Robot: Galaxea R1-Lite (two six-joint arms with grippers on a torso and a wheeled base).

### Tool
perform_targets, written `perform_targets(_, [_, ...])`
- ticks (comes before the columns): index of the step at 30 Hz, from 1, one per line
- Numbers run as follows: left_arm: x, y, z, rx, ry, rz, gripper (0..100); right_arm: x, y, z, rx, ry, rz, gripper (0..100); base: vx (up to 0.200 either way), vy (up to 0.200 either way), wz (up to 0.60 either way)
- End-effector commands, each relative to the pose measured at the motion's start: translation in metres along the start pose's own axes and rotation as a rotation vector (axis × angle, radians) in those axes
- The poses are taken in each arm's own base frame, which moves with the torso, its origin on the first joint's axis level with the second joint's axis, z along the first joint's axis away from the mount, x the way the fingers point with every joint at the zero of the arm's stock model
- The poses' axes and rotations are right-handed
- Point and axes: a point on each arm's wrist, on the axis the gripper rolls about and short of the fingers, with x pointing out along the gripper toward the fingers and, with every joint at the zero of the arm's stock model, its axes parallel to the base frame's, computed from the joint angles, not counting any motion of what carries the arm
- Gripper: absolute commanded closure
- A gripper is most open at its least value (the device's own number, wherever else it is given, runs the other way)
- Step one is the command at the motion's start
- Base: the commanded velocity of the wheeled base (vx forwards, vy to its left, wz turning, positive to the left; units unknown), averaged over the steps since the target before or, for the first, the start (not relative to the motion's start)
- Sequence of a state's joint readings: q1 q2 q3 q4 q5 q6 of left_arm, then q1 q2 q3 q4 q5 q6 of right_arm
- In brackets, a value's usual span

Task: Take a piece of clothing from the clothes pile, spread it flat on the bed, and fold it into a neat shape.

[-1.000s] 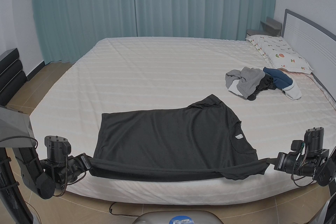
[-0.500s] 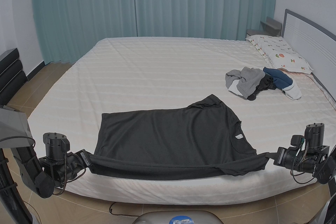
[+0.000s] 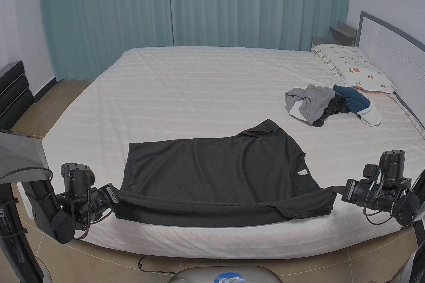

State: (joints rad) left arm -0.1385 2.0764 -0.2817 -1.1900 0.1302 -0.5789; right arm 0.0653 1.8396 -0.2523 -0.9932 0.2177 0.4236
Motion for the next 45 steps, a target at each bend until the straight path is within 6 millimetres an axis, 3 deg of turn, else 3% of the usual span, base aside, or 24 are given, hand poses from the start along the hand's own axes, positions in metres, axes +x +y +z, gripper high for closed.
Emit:
perform_targets(1, [0.014, 0.000, -0.003, 0.001, 0.014, 0.012, 100, 0.016, -0.003, 0.000, 0.003, 0.023, -0.007, 100, 0.000, 0.000, 0.00])
perform_targets(28, [0.074, -0.002, -0.007, -0.001, 0.048, 0.057, 100, 0.075, -0.013, 0.014, 0.009, 0.023, -0.012, 100, 0.000, 0.000, 0.00])
perform_targets(45, [0.094, 0.003, -0.009, -0.013, 0.044, 0.073, 100, 0.107, -0.028, -0.004, 0.092, -0.019, 0.013, 100, 0.000, 0.000, 0.00])
